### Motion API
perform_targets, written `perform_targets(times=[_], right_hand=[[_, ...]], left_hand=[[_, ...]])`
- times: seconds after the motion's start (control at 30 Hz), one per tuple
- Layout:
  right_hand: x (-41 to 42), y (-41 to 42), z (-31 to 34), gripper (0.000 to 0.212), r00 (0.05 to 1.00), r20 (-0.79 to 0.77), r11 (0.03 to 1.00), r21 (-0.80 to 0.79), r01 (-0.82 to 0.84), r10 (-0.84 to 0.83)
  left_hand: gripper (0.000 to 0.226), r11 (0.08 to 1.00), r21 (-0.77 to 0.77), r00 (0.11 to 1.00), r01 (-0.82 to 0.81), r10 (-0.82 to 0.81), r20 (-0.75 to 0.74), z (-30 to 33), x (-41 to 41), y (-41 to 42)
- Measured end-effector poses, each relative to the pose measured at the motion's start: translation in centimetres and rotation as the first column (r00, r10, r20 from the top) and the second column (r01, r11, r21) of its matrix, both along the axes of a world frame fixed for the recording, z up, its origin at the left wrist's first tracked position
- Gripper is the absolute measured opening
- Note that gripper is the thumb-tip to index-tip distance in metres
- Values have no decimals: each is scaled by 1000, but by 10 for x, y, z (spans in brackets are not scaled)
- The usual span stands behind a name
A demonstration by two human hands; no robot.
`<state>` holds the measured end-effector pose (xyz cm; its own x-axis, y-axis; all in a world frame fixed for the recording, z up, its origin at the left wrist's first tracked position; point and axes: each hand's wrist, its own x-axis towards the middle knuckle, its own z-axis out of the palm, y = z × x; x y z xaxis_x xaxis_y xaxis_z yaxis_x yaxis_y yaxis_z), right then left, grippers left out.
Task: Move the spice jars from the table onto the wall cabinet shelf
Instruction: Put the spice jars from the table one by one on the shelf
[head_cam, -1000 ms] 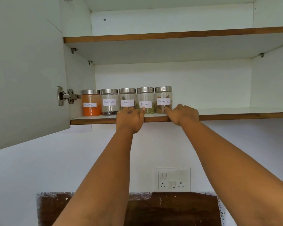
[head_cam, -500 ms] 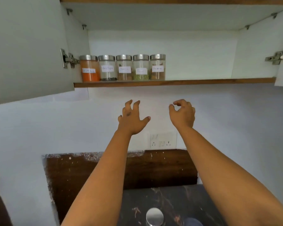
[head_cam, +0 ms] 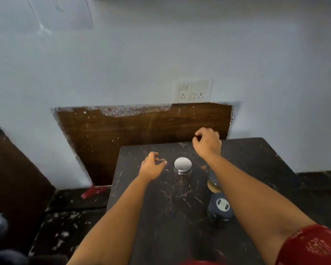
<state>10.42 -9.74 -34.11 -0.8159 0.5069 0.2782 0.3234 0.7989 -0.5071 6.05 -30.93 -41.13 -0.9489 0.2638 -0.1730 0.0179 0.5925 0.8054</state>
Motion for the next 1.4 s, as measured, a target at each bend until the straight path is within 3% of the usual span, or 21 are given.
perform_targets(times=[0.17,0.37,0.47,0.6,0.77,0.9,0.97,1.0,1.07,1.13,1.2,1.27,1.3,1.4], right_hand=[[11,-32,-73,53,928,364,988,97,-119,76],[5,-52,-109,105,879,464,983,75,-165,112],[-11,-46,-109,117,831,538,969,100,-228,140],[-24,-42,-114,111,701,688,940,81,-332,188],[-20,-57,-122,61,735,634,960,-42,-275,238],[-19,-57,-107,50,770,583,960,-242,-143,262],[-21,-48,-90,58,872,425,866,-500,3,242],[-21,-43,-80,63,925,322,763,-644,56,203],[-19,-32,-57,64,975,180,536,-840,82,132],[-18,-23,-37,47,984,76,371,-929,11,162],[-13,-17,-22,21,976,-36,224,-971,-84,213],[-7,-13,-16,14,950,-133,109,-980,-169,282],[-4,-11,-16,15,938,-159,61,-981,-187,307],[5,-8,-20,48,951,-174,-66,-985,-162,254]], left_hand=[[57,999,-40,998,6,-3,70,-35,17,-12],[55,997,-71,997,12,-6,81,-54,21,-12],[54,993,-95,995,63,-55,79,-61,21,-14],[55,989,-120,994,90,-81,79,-68,20,-18],[52,991,-109,992,72,-60,112,-72,22,-23],[52,999,-37,987,38,-32,158,-63,26,-19],[53,990,102,955,-101,67,289,-53,27,-14],[53,958,197,907,-209,115,404,-46,27,-12],[59,823,354,748,-444,123,652,-33,26,-7],[71,700,426,622,-573,33,782,-22,21,-3],[76,636,496,559,-591,-120,820,-12,17,4],[76,605,591,533,-533,-302,790,0,18,13],[73,599,635,530,-488,-375,761,6,19,18],[62,627,690,558,-362,-447,699,24,26,36]])
